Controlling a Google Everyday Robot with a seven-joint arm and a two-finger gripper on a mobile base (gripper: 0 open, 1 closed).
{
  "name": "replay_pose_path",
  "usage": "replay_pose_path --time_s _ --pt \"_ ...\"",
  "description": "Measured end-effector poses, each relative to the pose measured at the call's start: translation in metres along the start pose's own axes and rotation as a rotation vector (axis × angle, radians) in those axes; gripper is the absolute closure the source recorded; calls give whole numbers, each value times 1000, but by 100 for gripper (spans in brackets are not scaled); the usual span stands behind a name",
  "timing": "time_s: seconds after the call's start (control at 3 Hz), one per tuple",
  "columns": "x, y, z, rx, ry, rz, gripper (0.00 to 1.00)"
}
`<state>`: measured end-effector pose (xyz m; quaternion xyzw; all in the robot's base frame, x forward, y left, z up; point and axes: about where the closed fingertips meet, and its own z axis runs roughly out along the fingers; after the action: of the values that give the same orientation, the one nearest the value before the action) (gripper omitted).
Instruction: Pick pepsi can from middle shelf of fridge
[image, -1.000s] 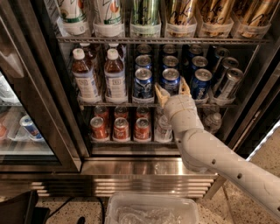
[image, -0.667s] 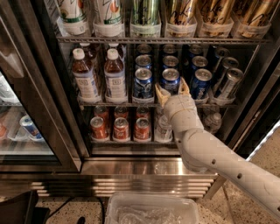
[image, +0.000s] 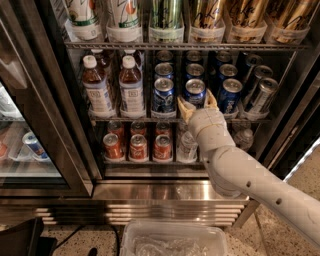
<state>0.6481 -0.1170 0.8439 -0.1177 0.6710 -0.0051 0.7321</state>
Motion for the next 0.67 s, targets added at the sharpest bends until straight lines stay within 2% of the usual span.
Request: replay_pose_path --time_s 0.33,0.67 --pt "-10 1 -1 -15 -5 20 100" --pt "-38 6 -2 -69 -26 62 100"
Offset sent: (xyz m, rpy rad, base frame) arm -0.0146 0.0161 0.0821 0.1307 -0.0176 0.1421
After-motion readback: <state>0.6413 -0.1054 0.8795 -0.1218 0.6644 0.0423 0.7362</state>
